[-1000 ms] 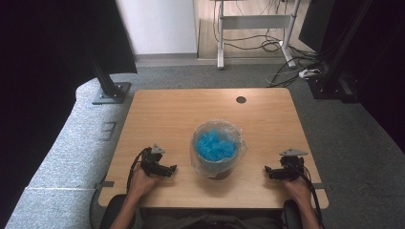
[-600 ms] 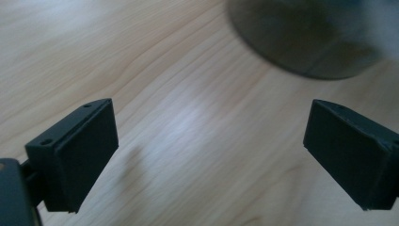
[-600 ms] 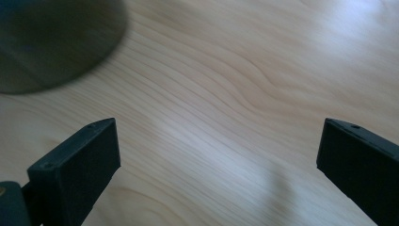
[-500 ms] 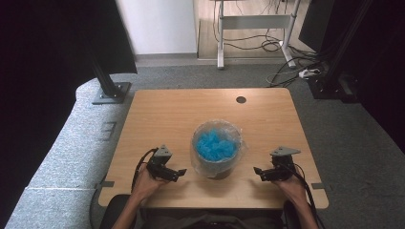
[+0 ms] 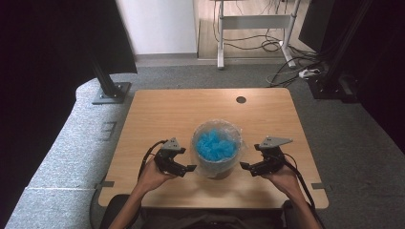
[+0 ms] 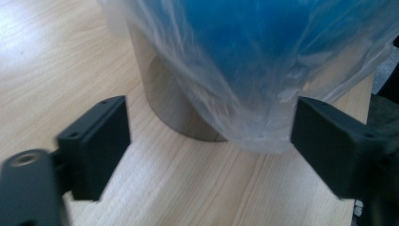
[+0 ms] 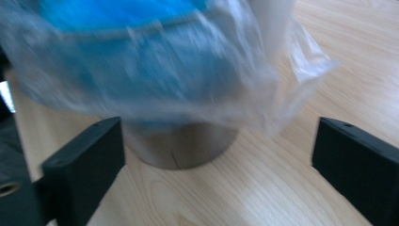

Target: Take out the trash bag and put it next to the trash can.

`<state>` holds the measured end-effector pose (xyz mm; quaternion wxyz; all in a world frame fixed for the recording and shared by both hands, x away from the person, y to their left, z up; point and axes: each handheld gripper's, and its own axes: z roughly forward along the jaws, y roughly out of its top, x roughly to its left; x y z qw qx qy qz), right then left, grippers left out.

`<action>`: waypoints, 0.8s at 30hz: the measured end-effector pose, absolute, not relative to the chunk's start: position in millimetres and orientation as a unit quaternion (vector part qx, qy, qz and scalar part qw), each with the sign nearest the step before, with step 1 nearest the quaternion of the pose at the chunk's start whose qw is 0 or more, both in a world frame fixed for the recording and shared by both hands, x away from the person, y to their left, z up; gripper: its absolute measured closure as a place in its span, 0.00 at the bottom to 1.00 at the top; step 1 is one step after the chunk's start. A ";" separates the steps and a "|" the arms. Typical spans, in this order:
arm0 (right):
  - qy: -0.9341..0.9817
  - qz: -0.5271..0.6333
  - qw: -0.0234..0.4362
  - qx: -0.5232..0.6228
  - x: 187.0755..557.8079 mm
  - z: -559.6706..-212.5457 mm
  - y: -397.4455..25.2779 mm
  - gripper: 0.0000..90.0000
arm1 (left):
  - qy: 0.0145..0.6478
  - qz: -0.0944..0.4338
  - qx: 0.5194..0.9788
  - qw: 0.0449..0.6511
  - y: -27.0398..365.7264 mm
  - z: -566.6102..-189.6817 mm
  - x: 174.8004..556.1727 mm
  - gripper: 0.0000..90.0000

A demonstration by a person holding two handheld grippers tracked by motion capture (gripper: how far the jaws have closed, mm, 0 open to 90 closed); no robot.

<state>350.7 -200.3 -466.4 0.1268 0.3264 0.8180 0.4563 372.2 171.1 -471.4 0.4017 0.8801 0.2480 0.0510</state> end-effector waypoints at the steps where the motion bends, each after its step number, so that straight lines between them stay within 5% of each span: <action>1: 0.822 0.456 0.123 0.318 353.6 -461.0 -196.3 0.11 | 0.247 0.049 0.880 0.402 169.6 -470.4 373.7 0.17; 5: 0.831 0.453 0.126 0.298 356.3 -454.5 -190.3 0.22 | 0.241 0.047 0.884 0.399 165.8 -465.5 377.8 0.30; 10: 0.848 0.444 0.126 0.262 356.3 -448.0 -188.1 0.67 | 0.233 0.018 0.888 0.397 167.0 -460.3 380.2 0.49; 14: 0.843 0.461 0.115 0.253 354.9 -442.0 -191.6 0.89 | 0.232 0.011 0.887 0.399 170.2 -453.6 380.4 0.68; 19: 0.841 0.470 0.114 0.243 352.0 -430.5 -192.5 0.97 | 0.231 0.014 0.881 0.413 175.4 -438.2 378.9 0.89; 24: 0.851 0.453 0.119 0.238 350.5 -424.8 -189.8 0.98 | 0.224 0.018 0.875 0.429 179.6 -420.5 374.2 0.99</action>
